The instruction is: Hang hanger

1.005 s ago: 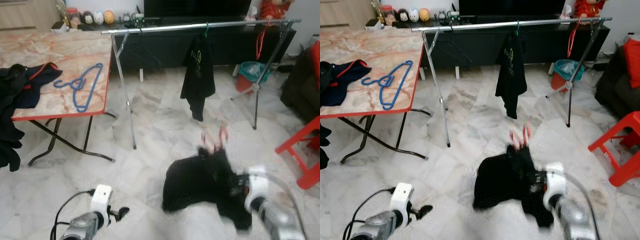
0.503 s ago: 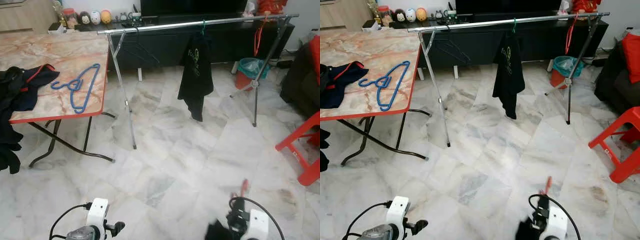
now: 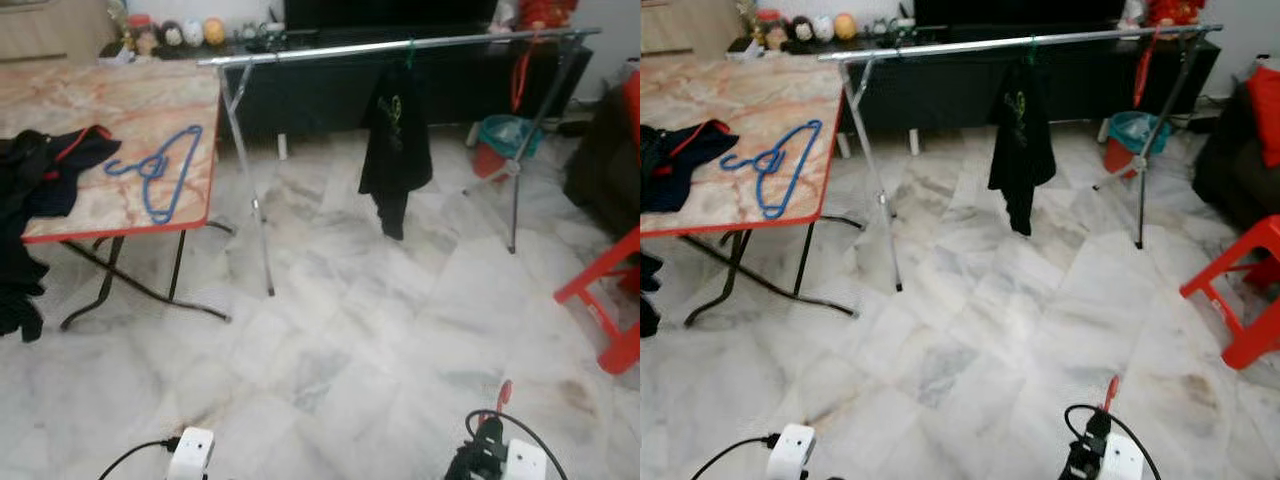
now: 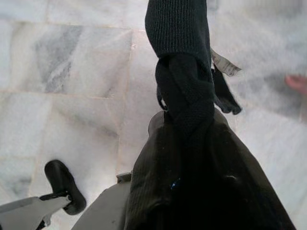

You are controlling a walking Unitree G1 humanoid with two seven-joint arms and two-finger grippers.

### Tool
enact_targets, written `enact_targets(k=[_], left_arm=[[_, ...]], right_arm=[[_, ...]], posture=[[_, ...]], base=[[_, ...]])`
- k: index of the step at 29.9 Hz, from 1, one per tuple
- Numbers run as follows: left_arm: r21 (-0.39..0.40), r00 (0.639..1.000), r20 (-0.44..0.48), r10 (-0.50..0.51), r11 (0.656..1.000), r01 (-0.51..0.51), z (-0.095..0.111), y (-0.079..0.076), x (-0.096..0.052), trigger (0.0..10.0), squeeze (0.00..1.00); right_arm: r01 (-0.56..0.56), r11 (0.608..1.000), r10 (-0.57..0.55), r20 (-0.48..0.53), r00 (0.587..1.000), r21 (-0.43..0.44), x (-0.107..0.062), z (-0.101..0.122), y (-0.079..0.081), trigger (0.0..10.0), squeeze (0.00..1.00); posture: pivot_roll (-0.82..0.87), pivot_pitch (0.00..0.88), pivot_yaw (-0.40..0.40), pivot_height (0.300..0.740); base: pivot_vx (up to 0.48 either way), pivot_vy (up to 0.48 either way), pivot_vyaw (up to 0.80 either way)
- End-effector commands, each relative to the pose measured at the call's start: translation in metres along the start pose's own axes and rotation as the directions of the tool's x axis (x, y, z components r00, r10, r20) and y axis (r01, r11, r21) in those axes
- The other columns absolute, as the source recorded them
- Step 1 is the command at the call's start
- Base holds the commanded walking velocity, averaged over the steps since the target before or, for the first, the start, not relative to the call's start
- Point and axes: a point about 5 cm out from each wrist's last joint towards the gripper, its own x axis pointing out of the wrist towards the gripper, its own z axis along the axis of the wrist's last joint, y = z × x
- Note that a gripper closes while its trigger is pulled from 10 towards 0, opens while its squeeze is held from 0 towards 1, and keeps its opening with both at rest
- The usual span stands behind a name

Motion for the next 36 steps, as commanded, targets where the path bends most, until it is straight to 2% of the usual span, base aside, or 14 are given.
enact_targets(k=[1, 11, 17, 23, 25, 27, 28, 30, 31, 32, 33, 34, 35, 36], left_arm=[[0.041, 1.0, -0.028, -0.002, 0.999, 0.003, -0.003, 0.0, 0.0, 10.0, 0.0], [0.051, 1.0, -0.027, -0.003, 0.999, 0.004, -0.003, 0.0, 0.0, 10.0, 0.0], [0.069, 0.999, -0.033, -0.008, 0.998, 0.01, -0.003, 0.0, 0.0, 10.0, 0.0], [0.081, 0.999, -0.036, -0.012, 0.997, 0.015, -0.003, 0.0, 0.0, 10.0, 0.0], [0.091, 0.999, -0.033, -0.012, 0.996, 0.015, -0.002, 0.0, 0.0, 10.0, 0.0], [0.092, 0.999, -0.03, -0.011, 0.996, 0.014, -0.001, 0.0, 0.0, 10.0, 0.0], [0.092, 1.0, -0.029, -0.009, 0.996, 0.012, -0.001, 0.0, 0.0, 10.0, 0.0], [0.091, 1.0, -0.023, -0.006, 0.996, 0.008, -0.001, 0.0, 0.0, 10.0, 0.0], [0.091, 1.0, -0.023, -0.006, 0.996, 0.008, -0.001, 0.0, 0.0, 10.0, 0.0], [0.091, 1.0, -0.018, -0.004, 0.996, 0.006, 0.0, 0.0, 0.0, 10.0, 0.0], [0.091, 1.0, -0.018, -0.004, 0.996, 0.006, 0.0, 0.0, 0.0, 10.0, 0.0], [0.088, 1.0, -0.014, -0.003, 0.996, 0.004, 0.0, 0.0, 0.0, 10.0, 0.0], [0.088, 1.0, -0.013, -0.001, 0.996, 0.002, 0.0, 0.0, 0.0, 10.0, 0.0], [0.088, 1.0, -0.013, -0.001, 0.996, 0.002, 0.0, 0.0, 0.0, 10.0, 0.0]], right_arm=[[0.02, 1.0, -0.02, 0.019, 1.0, 0.016, 0.0, 0.003, -0.007, 10.0, 0.0], [0.033, 0.999, -0.033, 0.012, 0.999, 0.031, -0.001, 0.004, -0.016, 10.0, 0.0], [0.034, 0.997, -0.034, 0.002, 0.999, 0.067, -0.001, 0.001, -0.017, 10.0, 0.0], [0.041, 0.997, -0.043, 0.023, 0.999, 0.066, -0.001, 0.006, -0.02, 10.0, 0.0], [0.06, 0.994, -0.072, 0.13, 0.989, 0.094, 0.001, 0.03, -0.028, 10.0, 0.0], [0.064, 0.994, -0.079, 0.194, 0.978, 0.084, 0.001, 0.043, -0.03, 10.0, 0.0], [0.07, 0.996, -0.081, 0.228, 0.97, 0.054, 0.001, 0.05, -0.031, 10.0, 0.0], [0.105, 0.99, -0.06, 0.39, 0.919, -0.096, -0.003, 0.079, -0.027, 10.0, 0.0], [0.105, 0.99, -0.06, 0.39, 0.919, -0.096, -0.003, 0.079, -0.027, 10.0, 0.0], [0.101, 0.978, 0.009, 0.515, 0.857, -0.184, -0.008, 0.1, -0.015, 10.0, 0.0], [0.101, 0.978, 0.009, 0.515, 0.857, -0.184, -0.008, 0.1, -0.015, 10.0, 0.0], [0.079, 0.976, 0.064, 0.614, 0.787, -0.203, -0.014, 0.117, -0.002, 10.0, 0.0], [0.071, 0.974, 0.087, 0.64, 0.763, -0.217, -0.017, 0.121, 0.004, 10.0, 0.0], [0.071, 0.974, 0.087, 0.64, 0.763, -0.217, -0.017, 0.121, 0.004, 10.0, 0.0]], posture=[[-0.08, 0.041, 0.014, 0.74], [-0.08, 0.029, 0.018, 0.74], [-0.08, 0.038, 0.021, 0.74], [-0.08, 0.046, 0.021, 0.74], [-0.07, 0.048, 0.019, 0.74], [-0.07, 0.048, 0.019, 0.74], [-0.07, 0.048, 0.019, 0.74], [-0.08, 0.049, 0.017, 0.74], [-0.08, 0.049, 0.017, 0.74], [-0.07, 0.05, 0.016, 0.74], [-0.07, 0.05, 0.016, 0.74], [-0.07, 0.052, 0.016, 0.74], [-0.07, 0.052, 0.016, 0.74], [-0.07, 0.052, 0.016, 0.74]], base=[[0.0, 0.0, 0.8], [0.0, 0.0, 0.8], [0.0, 0.0, 0.0], [0.0, 0.0, 0.0], [0.0, 0.0, 0.0], [0.0, 0.0, 0.0], [0.0, 0.0, 0.0], [0.0, 0.0, 0.0], [0.0, 0.0, 0.0], [0.0, 0.0, 0.0], [0.0, 0.0, 0.0], [0.0, 0.0, 0.0], [0.0, 0.0, 0.0], [0.0, 0.0, 0.0]])
